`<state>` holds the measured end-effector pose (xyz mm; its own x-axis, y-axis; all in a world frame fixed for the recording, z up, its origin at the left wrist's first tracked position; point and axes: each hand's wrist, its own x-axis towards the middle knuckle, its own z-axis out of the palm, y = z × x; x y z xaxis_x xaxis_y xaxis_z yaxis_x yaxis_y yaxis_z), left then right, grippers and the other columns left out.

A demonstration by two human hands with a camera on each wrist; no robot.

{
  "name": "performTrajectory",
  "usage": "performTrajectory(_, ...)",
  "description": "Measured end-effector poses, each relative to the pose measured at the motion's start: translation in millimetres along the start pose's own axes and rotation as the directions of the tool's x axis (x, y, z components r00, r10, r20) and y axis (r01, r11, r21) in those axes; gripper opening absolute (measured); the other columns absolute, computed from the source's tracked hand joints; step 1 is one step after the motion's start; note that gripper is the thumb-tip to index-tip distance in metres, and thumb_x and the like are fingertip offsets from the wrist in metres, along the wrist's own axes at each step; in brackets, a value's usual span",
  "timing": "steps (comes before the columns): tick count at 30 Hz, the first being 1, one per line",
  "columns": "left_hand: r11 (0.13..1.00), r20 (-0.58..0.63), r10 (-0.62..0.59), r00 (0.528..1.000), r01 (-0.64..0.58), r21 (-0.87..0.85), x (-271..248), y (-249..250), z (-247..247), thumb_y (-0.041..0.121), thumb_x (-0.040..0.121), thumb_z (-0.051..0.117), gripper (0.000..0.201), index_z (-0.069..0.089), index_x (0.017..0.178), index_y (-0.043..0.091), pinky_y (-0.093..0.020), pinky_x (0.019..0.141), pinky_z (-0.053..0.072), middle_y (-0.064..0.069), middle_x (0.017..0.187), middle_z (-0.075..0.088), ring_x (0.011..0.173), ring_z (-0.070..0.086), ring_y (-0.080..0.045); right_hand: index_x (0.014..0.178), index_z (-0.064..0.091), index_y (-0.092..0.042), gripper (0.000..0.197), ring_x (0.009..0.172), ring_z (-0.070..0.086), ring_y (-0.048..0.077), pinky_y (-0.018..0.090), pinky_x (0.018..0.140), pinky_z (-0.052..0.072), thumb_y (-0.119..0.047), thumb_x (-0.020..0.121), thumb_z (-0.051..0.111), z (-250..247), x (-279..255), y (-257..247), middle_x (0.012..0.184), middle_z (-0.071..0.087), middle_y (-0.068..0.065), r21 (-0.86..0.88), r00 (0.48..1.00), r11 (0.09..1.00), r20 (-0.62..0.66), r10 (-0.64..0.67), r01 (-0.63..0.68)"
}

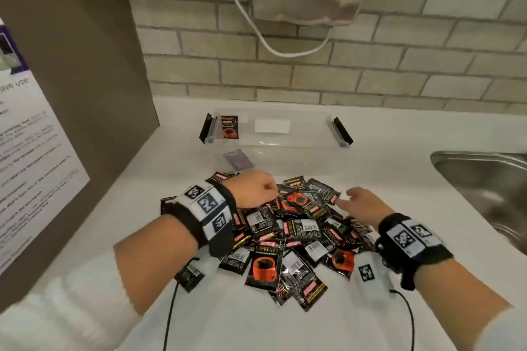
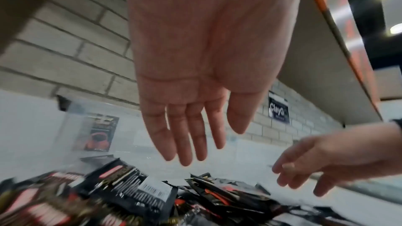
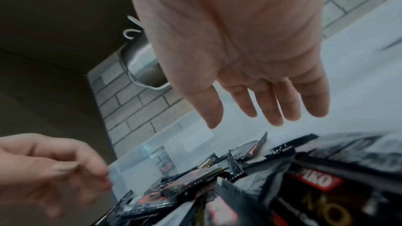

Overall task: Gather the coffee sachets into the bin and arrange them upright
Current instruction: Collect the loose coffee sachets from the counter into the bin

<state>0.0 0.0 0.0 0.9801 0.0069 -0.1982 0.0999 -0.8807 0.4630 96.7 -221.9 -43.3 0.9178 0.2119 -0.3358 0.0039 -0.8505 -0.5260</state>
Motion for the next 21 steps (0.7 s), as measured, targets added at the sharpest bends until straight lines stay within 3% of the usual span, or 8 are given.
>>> performTrajectory(3,0.977,0.096,-0.114,0.989,0.095,0.189,40.5,13.5,3.9,0.048,0.093,0.044,0.059,0.040,0.136,0.008,-0.028,0.091,0.044,-0.010,0.136,0.048,0.119,0.049,-0.025,0.144,0.025,-0.003,0.071,0.132,0.039,0.030,0.041,0.111,0.033,-0.036,0.089,0.057,-2.2,26.8,0.3,0.148,0.033,0.015,0.124,0.997,0.992,0.078,0.019,-0.029)
performTrajectory(5,0.959,0.170,-0.207,0.964,0.165,0.228,60.3,20.7,9.8,0.059,0.085,0.050,0.082,0.025,0.143,0.006,-0.028,0.089,0.041,-0.012,0.139,0.044,0.118,0.050,-0.028,0.146,0.018,-0.005,0.081,0.128,0.043,0.030,0.043,0.104,0.042,-0.035,0.085,0.062,-3.8,41.7,-2.0,0.148,0.032,0.015,0.243,0.989,0.969,0.151,0.013,-0.050)
performTrajectory(8,0.962,0.219,-0.242,0.945,0.205,0.180,81.9,22.7,26.8,0.052,0.075,0.070,0.098,0.016,0.143,0.006,-0.033,0.096,0.043,-0.013,0.141,0.040,0.121,0.048,-0.028,0.143,0.020,-0.005,0.078,0.121,0.049,0.028,0.034,0.089,0.049,-0.027,0.085,0.066,-3.5,51.7,-10.8,0.144,0.035,0.014,0.403,0.968,0.911,0.252,-0.020,-0.086)
performTrajectory(10,0.968,0.184,-0.228,0.956,0.201,0.152,90.2,19.9,32.2,0.042,0.070,0.077,0.098,0.019,0.141,0.007,-0.037,0.101,0.041,-0.014,0.138,0.042,0.123,0.046,-0.028,0.137,0.029,0.001,0.069,0.109,0.057,0.029,0.034,0.085,0.050,-0.020,0.084,0.068,-1.6,56.8,-18.0,0.132,0.048,0.018,0.488,0.949,0.866,0.311,-0.060,-0.105)
performTrajectory(12,0.973,0.181,-0.225,0.957,0.212,0.088,92.4,17.1,31.3,0.037,0.069,0.080,0.092,0.026,0.138,0.007,-0.033,0.097,0.043,-0.011,0.133,0.047,0.119,0.049,-0.025,0.128,0.042,0.009,0.058,0.096,0.063,0.033,0.041,0.085,0.053,-0.013,0.082,0.069,3.4,61.7,-24.5,0.119,0.060,0.022,0.532,0.914,0.843,0.377,-0.148,-0.083)
performTrajectory(16,0.985,0.202,-0.130,0.971,0.150,-0.085,92.8,4.2,25.2,0.020,0.064,0.084,0.068,0.048,0.121,0.012,-0.021,0.084,0.042,-0.003,0.118,0.060,0.101,0.055,-0.014,0.113,0.061,-0.002,0.036,0.098,0.065,0.033,0.043,0.093,0.051,-0.009,0.079,0.071,13.7,63.4,-36.2,0.110,0.067,0.020,0.511,0.859,0.860,0.446,-0.251,-0.014)
performTrajectory(18,0.974,0.161,-0.101,0.982,0.131,-0.183,92.8,-3.2,22.2,0.011,0.062,0.084,0.065,0.049,0.118,0.014,-0.023,0.088,0.045,0.001,0.112,0.062,0.101,0.057,-0.013,0.110,0.062,-0.006,0.034,0.097,0.066,0.030,0.041,0.092,0.051,-0.010,0.078,0.072,15.2,66.4,-39.5,0.107,0.069,0.016,0.510,0.845,0.860,0.446,-0.295,0.031)
performTrajectory(21,0.918,0.075,-0.056,0.996,0.081,-0.388,93.0,-12.3,15.2,-0.002,0.065,0.079,0.063,0.046,0.117,0.013,-0.038,0.092,0.051,-0.001,0.109,0.060,0.106,0.059,-0.018,0.109,0.062,-0.011,0.032,0.097,0.066,0.028,0.040,0.092,0.051,-0.010,0.078,0.072,11.9,69.0,-42.8,0.105,0.070,0.013,0.536,0.848,0.840,0.404,-0.343,0.084)
